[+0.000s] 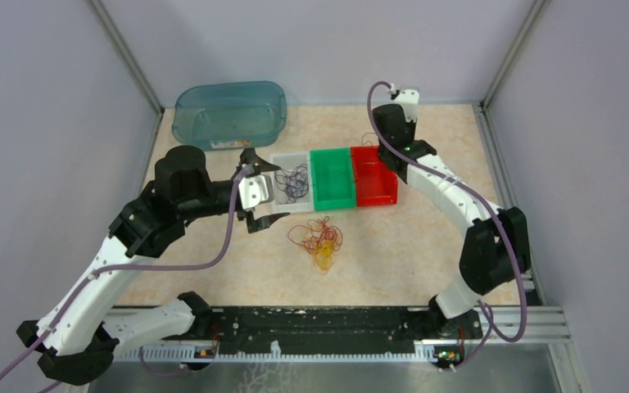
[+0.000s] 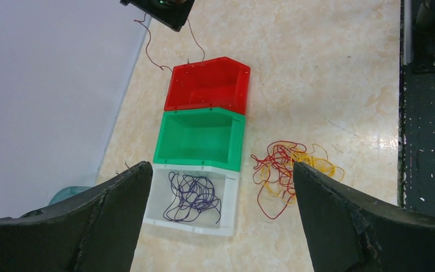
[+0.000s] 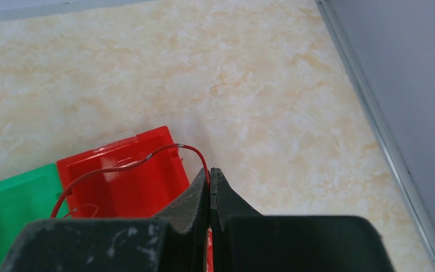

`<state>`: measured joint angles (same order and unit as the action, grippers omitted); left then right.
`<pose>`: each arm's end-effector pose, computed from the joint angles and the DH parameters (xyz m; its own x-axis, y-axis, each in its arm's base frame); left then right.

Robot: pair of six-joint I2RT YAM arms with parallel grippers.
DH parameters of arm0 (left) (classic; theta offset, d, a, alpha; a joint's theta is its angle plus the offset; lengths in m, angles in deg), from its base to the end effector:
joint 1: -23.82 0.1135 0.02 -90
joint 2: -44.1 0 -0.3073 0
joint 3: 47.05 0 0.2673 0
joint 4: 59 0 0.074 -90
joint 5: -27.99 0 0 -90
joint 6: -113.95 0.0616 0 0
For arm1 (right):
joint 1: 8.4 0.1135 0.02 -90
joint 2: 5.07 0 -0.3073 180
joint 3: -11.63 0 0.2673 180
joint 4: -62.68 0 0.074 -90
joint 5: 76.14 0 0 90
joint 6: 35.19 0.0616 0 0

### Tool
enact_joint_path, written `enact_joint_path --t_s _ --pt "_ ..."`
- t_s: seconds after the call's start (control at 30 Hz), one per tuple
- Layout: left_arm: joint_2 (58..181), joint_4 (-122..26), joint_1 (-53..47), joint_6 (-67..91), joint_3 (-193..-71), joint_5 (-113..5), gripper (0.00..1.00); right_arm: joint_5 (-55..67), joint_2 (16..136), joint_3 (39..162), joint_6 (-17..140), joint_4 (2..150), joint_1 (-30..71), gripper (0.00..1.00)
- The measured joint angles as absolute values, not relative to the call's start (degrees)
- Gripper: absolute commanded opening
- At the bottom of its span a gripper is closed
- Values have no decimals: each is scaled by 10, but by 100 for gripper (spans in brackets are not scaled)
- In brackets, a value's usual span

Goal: Untangle the cables

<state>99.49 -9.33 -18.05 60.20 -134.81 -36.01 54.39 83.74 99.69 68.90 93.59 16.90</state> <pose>0.1270 -0.1501 0.4711 0.3604 0.3906 -0.8470 0.8661 0.1971 0.4594 0.3640 0.1278 0.3538 -0.4176 0.0073 -0.9086 0.2855 0.9504 -0.1236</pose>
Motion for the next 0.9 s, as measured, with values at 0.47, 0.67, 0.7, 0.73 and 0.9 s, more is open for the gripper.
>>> enact_joint_path --t_s 0.47,0.67,0.7,0.73,0.9 --pt "991 -91 -180 604 -1345 -365 99 578 932 1056 685 951 157 0" --pt "991 -91 -180 610 -1345 -370 99 598 1005 1075 696 985 179 0" --pt "991 -91 -180 611 -1345 -370 99 599 1018 1080 702 996 184 0" --pt "991 -91 -180 611 -1345 -371 99 599 1026 1084 708 1003 188 0" --pt "991 -91 -180 613 -1345 -372 99 594 1047 1093 742 1041 200 0"
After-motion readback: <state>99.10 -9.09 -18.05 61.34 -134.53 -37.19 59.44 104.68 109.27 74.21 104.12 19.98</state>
